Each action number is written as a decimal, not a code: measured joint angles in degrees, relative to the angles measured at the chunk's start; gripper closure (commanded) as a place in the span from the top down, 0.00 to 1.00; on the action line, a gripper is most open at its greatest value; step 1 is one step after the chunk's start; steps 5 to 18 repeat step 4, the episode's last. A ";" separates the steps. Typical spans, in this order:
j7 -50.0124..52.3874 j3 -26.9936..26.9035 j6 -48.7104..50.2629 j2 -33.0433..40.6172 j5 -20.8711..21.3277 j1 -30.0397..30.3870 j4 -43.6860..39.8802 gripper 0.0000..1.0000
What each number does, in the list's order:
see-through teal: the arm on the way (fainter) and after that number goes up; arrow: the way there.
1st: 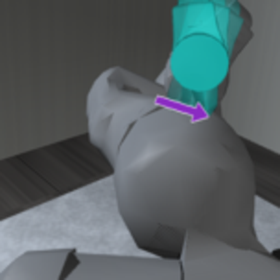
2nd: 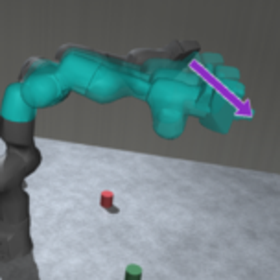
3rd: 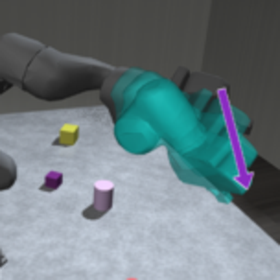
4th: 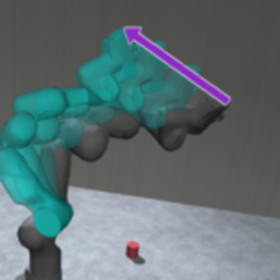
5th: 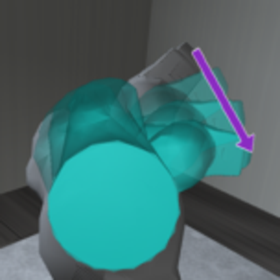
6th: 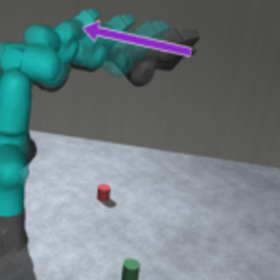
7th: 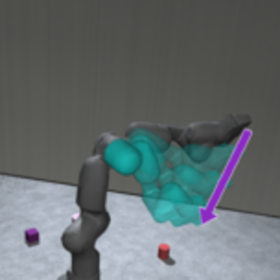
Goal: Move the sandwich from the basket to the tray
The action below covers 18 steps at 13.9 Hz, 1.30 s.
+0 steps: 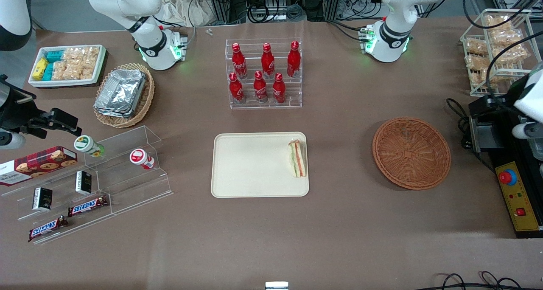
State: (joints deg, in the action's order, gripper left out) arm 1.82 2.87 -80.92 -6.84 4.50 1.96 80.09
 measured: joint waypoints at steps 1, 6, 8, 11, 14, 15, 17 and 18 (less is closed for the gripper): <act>-1.50 -2.13 0.04 1.13 -0.77 -1.33 0.71 1.00; -2.60 -5.02 0.24 3.82 -1.30 -4.93 3.19 1.00; -2.60 -5.02 0.24 3.82 -1.30 -4.93 3.19 1.00; -2.60 -5.02 0.24 3.82 -1.30 -4.93 3.19 1.00; -2.60 -5.02 0.24 3.82 -1.30 -4.93 3.19 1.00; -2.60 -5.02 0.24 3.82 -1.30 -4.93 3.19 1.00; -2.60 -5.02 0.24 3.82 -1.30 -4.93 3.19 1.00; -2.60 -5.02 0.24 3.82 -1.30 -4.93 3.19 1.00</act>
